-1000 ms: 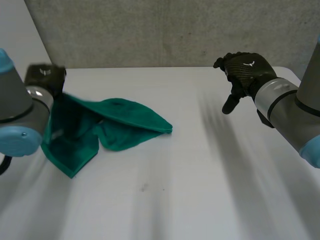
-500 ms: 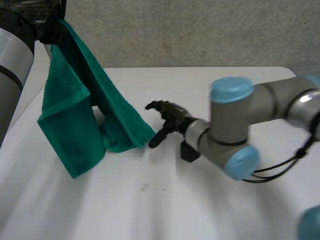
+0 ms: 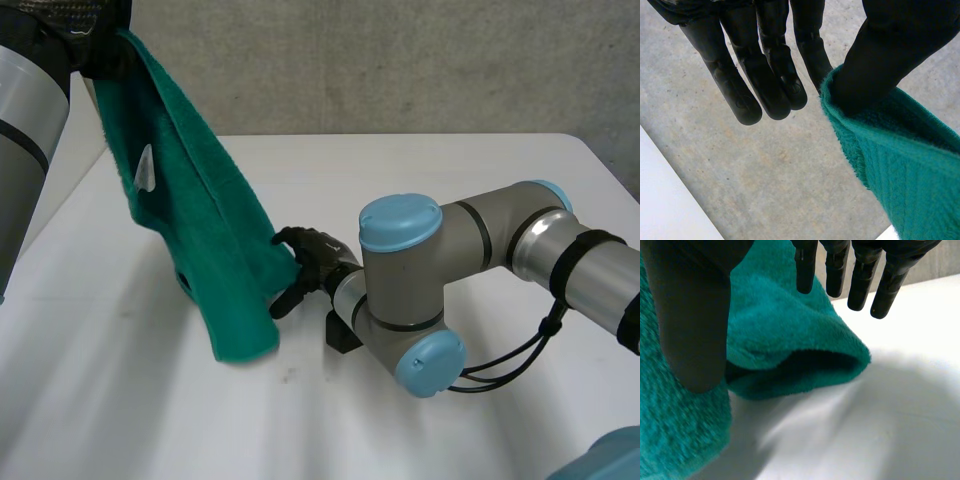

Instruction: Fold the towel.

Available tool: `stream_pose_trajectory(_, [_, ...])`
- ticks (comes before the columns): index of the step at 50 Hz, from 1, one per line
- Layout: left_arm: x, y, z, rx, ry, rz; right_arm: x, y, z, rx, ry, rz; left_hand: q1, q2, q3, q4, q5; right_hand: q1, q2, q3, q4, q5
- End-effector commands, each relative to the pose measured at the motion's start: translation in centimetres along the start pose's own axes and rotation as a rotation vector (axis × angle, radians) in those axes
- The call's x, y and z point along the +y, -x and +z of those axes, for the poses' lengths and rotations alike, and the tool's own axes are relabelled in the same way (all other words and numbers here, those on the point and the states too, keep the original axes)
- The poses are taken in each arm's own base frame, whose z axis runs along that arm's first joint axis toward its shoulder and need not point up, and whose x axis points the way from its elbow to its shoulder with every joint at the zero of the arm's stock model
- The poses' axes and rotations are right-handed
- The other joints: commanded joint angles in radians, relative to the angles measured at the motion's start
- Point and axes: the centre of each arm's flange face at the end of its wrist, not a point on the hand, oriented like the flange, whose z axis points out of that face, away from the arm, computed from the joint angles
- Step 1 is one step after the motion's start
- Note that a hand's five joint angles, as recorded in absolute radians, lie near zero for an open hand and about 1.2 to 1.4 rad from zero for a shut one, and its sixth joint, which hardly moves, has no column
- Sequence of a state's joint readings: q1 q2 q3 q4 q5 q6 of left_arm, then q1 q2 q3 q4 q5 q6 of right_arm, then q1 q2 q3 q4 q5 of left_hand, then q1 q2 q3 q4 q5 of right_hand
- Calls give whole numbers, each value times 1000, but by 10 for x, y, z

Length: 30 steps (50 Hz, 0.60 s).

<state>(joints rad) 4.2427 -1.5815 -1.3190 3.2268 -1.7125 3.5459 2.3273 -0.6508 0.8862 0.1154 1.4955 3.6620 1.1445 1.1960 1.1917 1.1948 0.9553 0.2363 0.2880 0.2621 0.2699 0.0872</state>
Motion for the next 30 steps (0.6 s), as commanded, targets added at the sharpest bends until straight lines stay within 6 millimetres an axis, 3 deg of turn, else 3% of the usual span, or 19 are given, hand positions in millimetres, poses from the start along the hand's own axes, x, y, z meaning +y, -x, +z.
stream_pose_trajectory(1, [-2, -1, -5, 6, 2, -7, -2, 28, 2, -75, -46, -9, 252, 200, 205, 201, 266, 107, 55, 81, 73, 81])
stream_pose_trajectory(6, [-9, -1, -10, 7, -12, -17, 12, 26, 15, -78, -37, -14, 252, 200, 205, 201, 266, 327, 275, 301, 293, 301])
stream_pose_trajectory(11, [-15, 2, -12, -7, -27, -43, 17, 16, 31, -45, -72, -18, 252, 200, 205, 201, 266, 1158, 1106, 1132, 1124, 1132])
stream_pose_trajectory(15, [-16, 6, -11, -23, -35, -46, 4, 8, 32, 25, -129, -31, 252, 200, 205, 201, 266, 1160, 1108, 1134, 1126, 1134])
stream_pose_trajectory(19, [-10, 12, -7, -44, -21, -36, -42, -6, 19, 110, -220, -102, 252, 200, 205, 201, 266, 1160, 1108, 1134, 1126, 1134])
stream_pose_trajectory(20, [-3, 19, -3, -66, -2, -22, -66, -11, 9, 135, -257, -166, 252, 200, 205, 201, 266, 1160, 1108, 1134, 1126, 1134])
stream_pose_trajectory(23, [8, 25, 1, -86, 25, -9, -103, -15, -12, 181, -315, -283, 252, 200, 205, 201, 266, 1160, 1108, 1134, 1126, 1134])
stream_pose_trajectory(24, [16, 29, 4, -100, 45, -2, -127, -17, -28, 208, -361, -360, 252, 200, 205, 201, 266, 1160, 1108, 1134, 1126, 1134])
stream_pose_trajectory(27, [26, 34, 7, -112, 70, 6, -149, -15, -43, 220, -407, -439, 252, 200, 205, 201, 266, 1160, 1108, 1134, 1126, 1134])
stream_pose_trajectory(28, [43, 35, 9, -114, 121, 19, -167, -11, -59, 230, -452, -522, 252, 200, 205, 201, 266, 1160, 1108, 1134, 1126, 1134])
stream_pose_trajectory(30, [52, 33, 8, -108, 150, 22, -190, 2, -87, 237, -498, -673, 252, 200, 205, 201, 266, 1160, 1108, 1134, 1126, 1134])
